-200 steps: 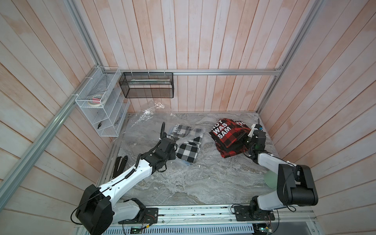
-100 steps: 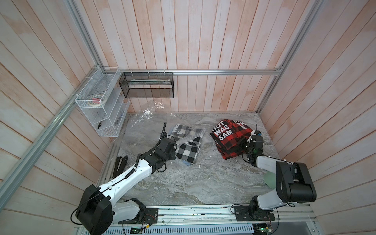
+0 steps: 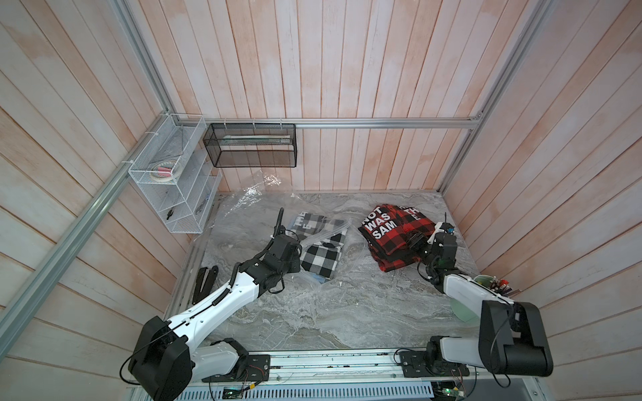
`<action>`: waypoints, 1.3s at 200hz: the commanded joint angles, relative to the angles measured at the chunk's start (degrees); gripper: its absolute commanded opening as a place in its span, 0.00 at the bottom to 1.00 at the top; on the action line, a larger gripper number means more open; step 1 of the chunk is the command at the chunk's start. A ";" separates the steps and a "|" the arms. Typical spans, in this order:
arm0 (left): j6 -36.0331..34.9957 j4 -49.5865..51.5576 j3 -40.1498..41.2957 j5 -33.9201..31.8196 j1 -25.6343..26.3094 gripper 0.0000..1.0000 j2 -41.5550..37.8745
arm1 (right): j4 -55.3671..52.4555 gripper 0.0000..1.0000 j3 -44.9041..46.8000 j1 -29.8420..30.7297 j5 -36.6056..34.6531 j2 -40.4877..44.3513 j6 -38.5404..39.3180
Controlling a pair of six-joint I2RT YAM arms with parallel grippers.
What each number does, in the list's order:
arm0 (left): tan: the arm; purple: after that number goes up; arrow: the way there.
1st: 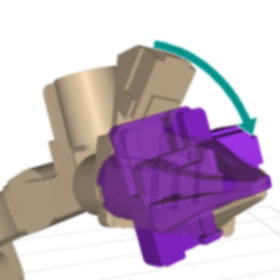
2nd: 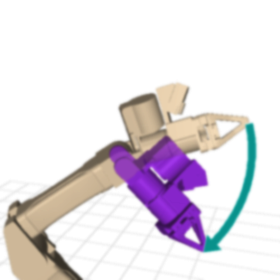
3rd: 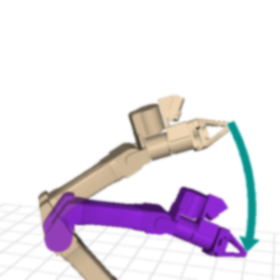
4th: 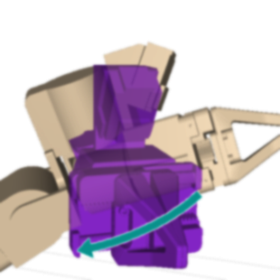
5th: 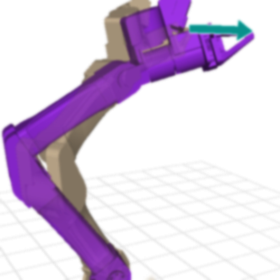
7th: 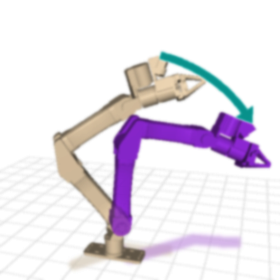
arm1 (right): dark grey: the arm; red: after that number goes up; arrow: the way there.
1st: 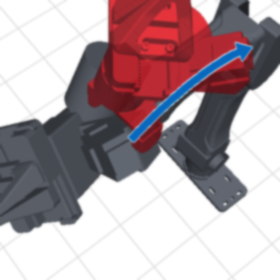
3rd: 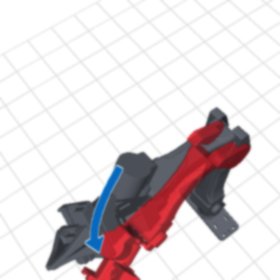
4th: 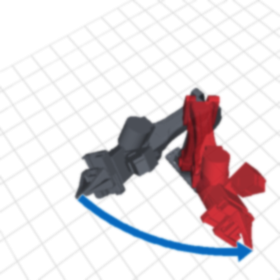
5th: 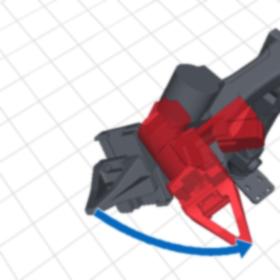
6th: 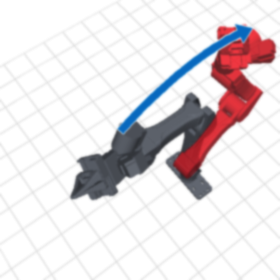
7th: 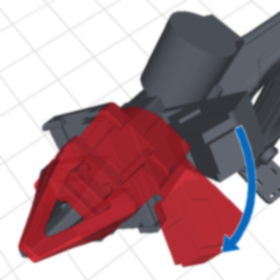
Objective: Take the shirt out of the vacuum bag
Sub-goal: Place the shirt at the center of the board, then take out the shirt from the vacuum bag.
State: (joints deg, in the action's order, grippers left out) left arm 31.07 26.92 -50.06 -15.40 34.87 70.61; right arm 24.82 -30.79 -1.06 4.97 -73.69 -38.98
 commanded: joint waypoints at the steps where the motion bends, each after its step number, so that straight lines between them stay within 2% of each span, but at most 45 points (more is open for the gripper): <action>1: -0.22 -1.53 -0.51 -0.17 -0.26 0.00 -1.32 | -3.45 0.69 1.22 0.25 -0.09 4.65 1.10; 20: -0.29 -1.96 -0.91 0.32 -0.33 0.00 -0.71 | -3.16 0.74 1.77 1.26 2.98 8.22 0.79; 35: -0.22 -2.76 -1.38 1.30 -0.25 0.00 -0.13 | -4.80 0.80 -0.55 4.82 5.46 8.29 2.10; 56: 0.14 -3.75 -2.11 2.89 -0.22 0.00 1.09 | -6.93 0.98 -4.84 14.24 5.46 5.98 4.29; 81: 0.15 -3.74 -3.44 3.27 0.24 0.00 1.82 | -6.97 0.98 -9.03 26.72 1.35 1.42 4.92; 109: -0.51 -3.99 -4.30 2.34 1.10 0.00 0.65 | -2.02 0.98 -10.40 33.34 1.45 -6.90 1.79; 150: -2.11 -4.68 -4.15 1.35 2.21 0.00 -1.44 | 5.63 0.98 -10.93 35.97 3.95 -19.11 -2.94; 184: -2.31 -4.59 -3.42 1.11 2.73 0.00 -1.27 | 6.30 0.97 -13.95 36.03 4.26 -27.68 -3.77; 260: -3.16 -4.22 -2.93 -0.03 2.90 0.00 -1.14 | 6.77 0.92 -19.78 33.82 6.34 -37.85 -5.00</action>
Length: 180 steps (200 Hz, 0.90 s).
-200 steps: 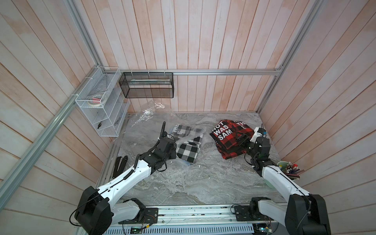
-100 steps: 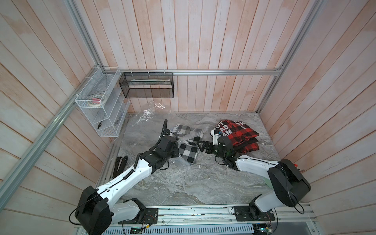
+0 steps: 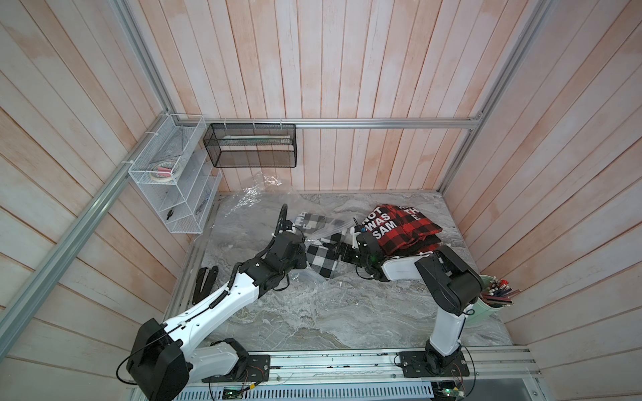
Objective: Take the shirt out of the vacuum bag
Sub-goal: Take out the shirt from the vacuum bag.
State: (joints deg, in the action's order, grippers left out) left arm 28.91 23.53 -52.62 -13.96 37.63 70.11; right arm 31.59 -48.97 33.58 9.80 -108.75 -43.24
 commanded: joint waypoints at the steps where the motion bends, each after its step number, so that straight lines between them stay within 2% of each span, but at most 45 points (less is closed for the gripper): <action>1: -0.98 -0.84 -0.33 -1.45 0.20 0.00 -0.70 | 0.02 0.92 -1.62 -0.85 1.57 -2.96 -0.72; 60: -0.96 -1.37 1.18 -1.58 0.18 0.00 -0.49 | 3.18 0.86 -2.48 -1.52 4.76 -7.16 -2.23; 91: -0.89 -1.65 1.38 -1.52 0.16 0.00 -0.25 | 3.84 0.79 -2.89 -1.39 5.66 -7.66 -2.38; 180: -0.69 -2.21 2.08 -1.61 0.16 0.00 0.34 | 5.36 0.24 -2.94 -0.47 5.84 -2.16 -2.05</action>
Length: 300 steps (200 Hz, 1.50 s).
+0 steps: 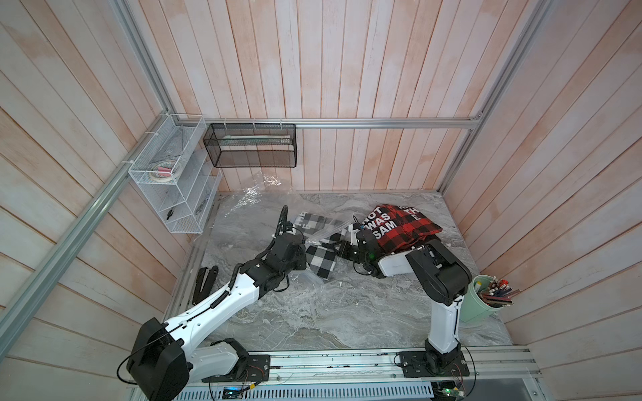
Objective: Take the shirt out of the vacuum bag
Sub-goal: Take out the shirt from the vacuum bag.
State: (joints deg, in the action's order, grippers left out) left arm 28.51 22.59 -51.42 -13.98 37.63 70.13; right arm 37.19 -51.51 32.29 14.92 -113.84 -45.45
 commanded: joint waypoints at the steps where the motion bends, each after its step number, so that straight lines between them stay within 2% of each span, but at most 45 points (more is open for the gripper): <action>1: -0.30 -1.30 0.92 -1.63 0.12 0.00 0.29 | -0.26 0.24 -0.47 0.83 0.68 3.02 0.17; 29: -0.20 -1.26 1.23 -1.64 0.16 0.00 0.18 | -0.41 0.08 -0.88 0.85 0.38 4.94 -0.08; 50: -0.12 -1.32 1.28 -1.68 0.17 0.00 0.23 | -0.30 0.00 -0.88 0.86 0.49 6.62 -0.28; 111: 0.18 -1.29 1.40 -1.58 0.17 0.00 0.20 | -1.67 0.00 -0.47 0.92 -0.63 7.62 0.21; 122: 0.16 -1.24 1.49 -1.49 0.14 0.00 0.19 | -1.68 0.11 -0.27 0.92 -0.58 7.00 0.21; 159: 0.19 -1.29 1.67 -1.65 0.16 0.00 0.10 | -2.57 0.36 -0.73 0.78 -0.86 5.11 0.62; 200: 0.18 -1.41 1.67 -1.70 0.17 0.00 0.24 | -3.81 0.45 -2.71 0.62 -0.34 3.57 1.18; 223: 0.19 -1.53 1.85 -1.72 0.17 0.00 0.24 | -4.13 0.46 -3.76 0.57 0.36 2.37 1.18; 241: 0.18 -1.56 2.01 -1.60 0.16 0.00 0.21 | -4.15 0.38 -4.27 0.57 1.03 1.50 1.07; 255: 0.27 -1.58 2.07 -1.62 0.16 0.00 0.18 | -4.30 0.19 -4.54 0.58 0.82 1.17 0.83; 271: 0.28 -1.64 2.02 -1.60 0.14 0.00 0.19 | -4.69 0.09 -5.01 0.58 0.73 1.38 0.98; 280: 0.23 -1.63 1.94 -1.62 0.16 0.00 0.21 | -5.06 0.00 -5.44 0.53 0.81 1.60 1.25; 300: 0.25 -1.65 1.85 -1.54 0.08 0.00 0.21 | -5.21 0.00 -5.63 0.62 1.45 3.26 1.61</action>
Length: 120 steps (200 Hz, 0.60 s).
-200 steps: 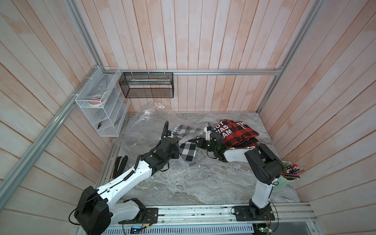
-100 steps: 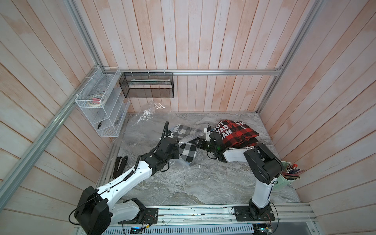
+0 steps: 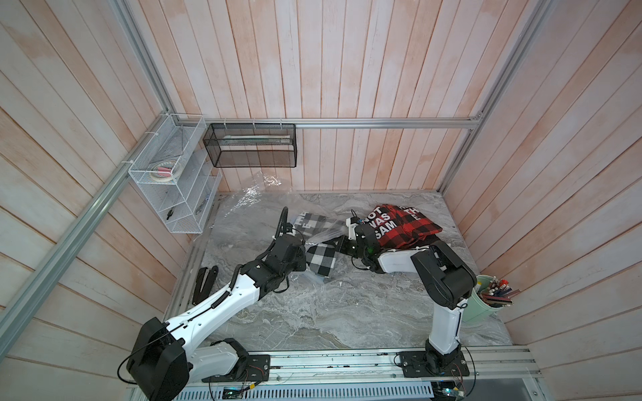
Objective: Take the shirt out of the vacuum bag
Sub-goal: Take out the shirt from the vacuum bag.
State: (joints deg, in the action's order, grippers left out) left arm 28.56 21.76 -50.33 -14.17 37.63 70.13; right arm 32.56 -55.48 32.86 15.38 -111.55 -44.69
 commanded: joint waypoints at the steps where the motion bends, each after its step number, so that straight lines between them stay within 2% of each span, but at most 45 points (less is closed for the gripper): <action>1: 0.20 -0.83 0.76 -1.36 0.08 0.00 0.20 | -0.57 0.00 -1.65 0.12 0.98 1.11 0.84; 120: 1.23 0.59 -0.25 -2.53 -1.24 0.00 1.32 | -3.73 0.00 7.31 2.68 1.32 21.04 1.44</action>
State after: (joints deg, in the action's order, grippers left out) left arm 28.95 21.85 -50.33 -15.31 36.99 70.74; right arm 29.47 -48.93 34.59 15.79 -94.19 -44.29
